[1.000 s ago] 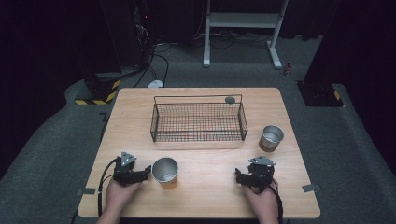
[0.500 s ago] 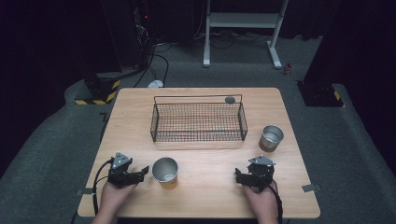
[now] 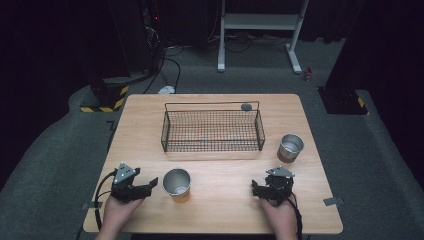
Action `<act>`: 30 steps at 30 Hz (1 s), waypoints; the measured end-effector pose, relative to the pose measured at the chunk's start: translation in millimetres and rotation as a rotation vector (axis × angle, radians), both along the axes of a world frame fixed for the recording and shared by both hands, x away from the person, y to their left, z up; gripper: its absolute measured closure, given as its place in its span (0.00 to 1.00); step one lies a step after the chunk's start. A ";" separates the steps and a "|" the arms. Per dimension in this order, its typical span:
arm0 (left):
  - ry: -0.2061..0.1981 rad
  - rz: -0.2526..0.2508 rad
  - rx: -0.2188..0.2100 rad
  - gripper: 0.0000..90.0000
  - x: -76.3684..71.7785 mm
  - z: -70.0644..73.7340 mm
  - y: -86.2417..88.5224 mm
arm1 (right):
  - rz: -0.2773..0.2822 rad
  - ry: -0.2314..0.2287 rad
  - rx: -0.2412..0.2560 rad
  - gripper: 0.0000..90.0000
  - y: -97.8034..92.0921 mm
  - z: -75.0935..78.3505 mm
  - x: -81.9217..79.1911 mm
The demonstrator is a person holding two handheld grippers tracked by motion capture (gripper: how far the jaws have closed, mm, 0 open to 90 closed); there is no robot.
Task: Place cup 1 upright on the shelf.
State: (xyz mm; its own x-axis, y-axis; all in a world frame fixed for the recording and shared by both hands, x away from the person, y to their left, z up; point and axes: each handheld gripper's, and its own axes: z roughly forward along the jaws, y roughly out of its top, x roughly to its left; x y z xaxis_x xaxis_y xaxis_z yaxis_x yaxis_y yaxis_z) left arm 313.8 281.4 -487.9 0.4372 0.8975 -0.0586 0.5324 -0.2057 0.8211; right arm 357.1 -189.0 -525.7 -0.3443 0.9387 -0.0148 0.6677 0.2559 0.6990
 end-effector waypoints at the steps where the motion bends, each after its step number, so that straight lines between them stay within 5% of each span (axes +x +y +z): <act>1: -0.010 0.003 0.004 0.21 -1.2 1.1 -0.5 | -0.001 0.001 0.002 0.09 0.3 0.1 0.2; 30: -0.109 -0.012 -0.064 0.18 -11.3 33.7 -4.1 | -0.010 0.001 0.002 0.09 1.6 0.0 -1.0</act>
